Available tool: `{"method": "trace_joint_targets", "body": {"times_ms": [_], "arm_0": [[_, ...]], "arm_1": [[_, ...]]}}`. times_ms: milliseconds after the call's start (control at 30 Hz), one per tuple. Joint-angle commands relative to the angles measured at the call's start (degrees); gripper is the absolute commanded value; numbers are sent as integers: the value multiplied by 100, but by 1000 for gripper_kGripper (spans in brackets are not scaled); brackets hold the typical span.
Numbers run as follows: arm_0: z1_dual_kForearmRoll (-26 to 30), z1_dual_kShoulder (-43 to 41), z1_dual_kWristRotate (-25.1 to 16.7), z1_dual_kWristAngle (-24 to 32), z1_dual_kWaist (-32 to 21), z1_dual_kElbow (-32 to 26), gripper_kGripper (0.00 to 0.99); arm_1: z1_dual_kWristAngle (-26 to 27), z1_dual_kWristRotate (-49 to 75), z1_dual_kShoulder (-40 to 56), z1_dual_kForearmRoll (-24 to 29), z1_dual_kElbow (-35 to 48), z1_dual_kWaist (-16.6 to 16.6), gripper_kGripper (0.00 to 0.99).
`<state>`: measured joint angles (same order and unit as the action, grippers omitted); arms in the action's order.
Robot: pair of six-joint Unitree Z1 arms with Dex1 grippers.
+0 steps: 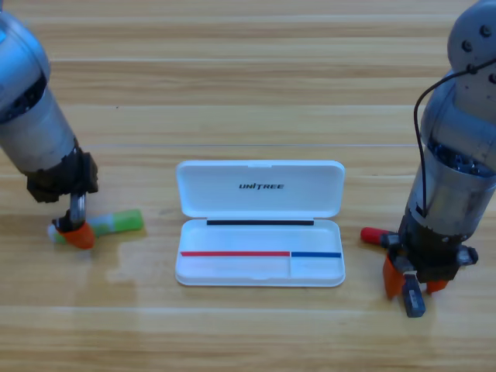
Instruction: Clean up eraser and pencils
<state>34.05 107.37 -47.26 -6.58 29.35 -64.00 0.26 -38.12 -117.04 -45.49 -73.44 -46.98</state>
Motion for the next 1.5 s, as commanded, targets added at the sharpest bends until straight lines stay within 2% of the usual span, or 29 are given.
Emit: {"method": "trace_joint_targets", "body": {"times_ms": [33, 133, 267, 333, 467, 567, 667, 767, 800, 933, 1033, 1133, 1367, 1500], "arm_0": [[-232, 390, -64, 52, -158, 222, 917], [-320, 496, -64, 52, -158, 257, 900], [-426, 636, -64, 52, -158, 275, 893], [-470, 689, -64, 43, -158, 275, 888], [-522, 786, -56, 52, -158, 266, 830], [-522, 847, -47, 52, -158, 248, 739], [-513, 856, -73, 52, -158, 231, 571], [-505, 838, -126, 52, -158, 204, 359], [-505, 821, -117, 52, -158, 204, 285], [-408, 733, -100, 43, -158, 151, 0], [-241, 513, -29, -10, -158, 72, 0], [286, 179, 15, -27, -105, -183, 0], [1526, -304, 243, 34, 616, -1158, 0], [1904, -216, 516, 69, 1117, -1703, 0]], "arm_1": [[246, 59, -548, 93, 339, -171, 284], [369, 41, -521, 93, 444, -171, 189], [413, 41, -504, 84, 559, -171, 161], [431, 41, -495, 84, 594, -171, 9], [422, 366, -381, 32, 567, -171, 0], [246, 1017, -135, -171, 383, -171, 0], [35, 2511, 85, -461, -39, -171, 0], [88, 3891, 85, -1252, -751, -171, 0], [387, 5007, 76, -1674, -1023, -171, 0], [765, 6193, 85, -2218, -1489, -180, 0], [659, 6861, -117, -2447, -1832, -268, 0], [475, 7134, -442, -2561, -2236, -364, 0], [334, 7231, -1286, -2772, -3423, -558, 0], [316, 7239, -1611, -2799, -3853, -584, 0]]}}
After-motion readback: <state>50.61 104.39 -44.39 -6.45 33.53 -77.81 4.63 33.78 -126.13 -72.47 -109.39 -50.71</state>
